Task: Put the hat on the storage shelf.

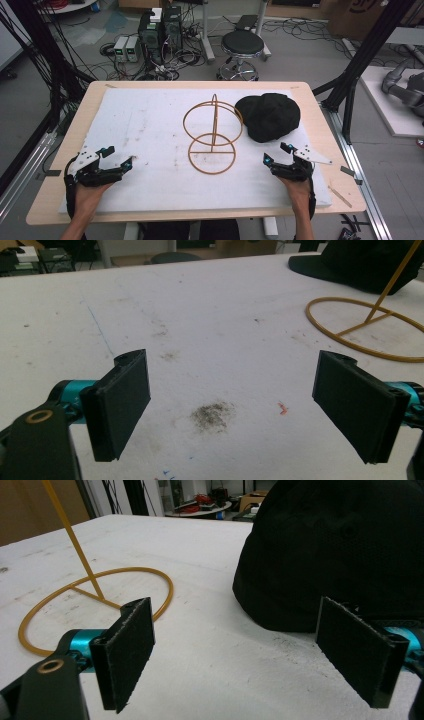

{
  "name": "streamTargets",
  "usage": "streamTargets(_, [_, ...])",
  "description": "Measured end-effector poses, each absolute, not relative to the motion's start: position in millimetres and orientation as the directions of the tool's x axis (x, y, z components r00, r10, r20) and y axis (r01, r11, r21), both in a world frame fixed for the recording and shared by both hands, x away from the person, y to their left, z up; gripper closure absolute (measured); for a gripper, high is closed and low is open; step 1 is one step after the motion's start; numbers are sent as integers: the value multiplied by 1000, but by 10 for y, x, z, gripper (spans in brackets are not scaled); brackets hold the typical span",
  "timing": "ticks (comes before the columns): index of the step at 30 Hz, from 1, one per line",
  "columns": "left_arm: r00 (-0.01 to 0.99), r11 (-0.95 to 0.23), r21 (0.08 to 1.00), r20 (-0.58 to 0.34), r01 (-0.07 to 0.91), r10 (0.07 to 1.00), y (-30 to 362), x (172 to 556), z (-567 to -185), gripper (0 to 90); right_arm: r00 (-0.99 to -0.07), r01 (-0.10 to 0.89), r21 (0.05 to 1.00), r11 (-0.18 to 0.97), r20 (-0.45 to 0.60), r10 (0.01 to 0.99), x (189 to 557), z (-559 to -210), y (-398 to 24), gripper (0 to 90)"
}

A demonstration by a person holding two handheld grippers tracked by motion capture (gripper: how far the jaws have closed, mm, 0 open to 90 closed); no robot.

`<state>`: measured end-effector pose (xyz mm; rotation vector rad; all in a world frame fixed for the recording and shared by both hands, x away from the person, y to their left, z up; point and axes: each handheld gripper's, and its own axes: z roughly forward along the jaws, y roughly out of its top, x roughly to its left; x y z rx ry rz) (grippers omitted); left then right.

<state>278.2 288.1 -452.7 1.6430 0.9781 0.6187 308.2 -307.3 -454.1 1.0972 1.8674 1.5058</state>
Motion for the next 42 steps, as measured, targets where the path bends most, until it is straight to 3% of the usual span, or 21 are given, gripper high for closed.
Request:
streamTargets(22, [536, -60, 956, -107, 286, 837, 2913, 2772, -4531, 153, -567, 264, 960, 92, 78, 820, 3071, -4538, -3049, 162])
streamTargets(30, [532, -57, 953, -117, 298, 839, 2918, 2784, -4530, 153, -580, 259, 965, 42, 121, 806, 3063, -4542, -3104, 161])
streamTargets(34, [533, -58, 952, -118, 301, 838, 2917, 2789, -4530, 153, -594, 266, 956, 121, 64, 802, 3084, -4529, -3032, 161])
streamTargets(42, [535, -56, 949, -126, 311, 835, 2920, 2802, -4531, 153, -572, 244, 964, 102, 58, 818, 3095, -4374, -3049, 161])
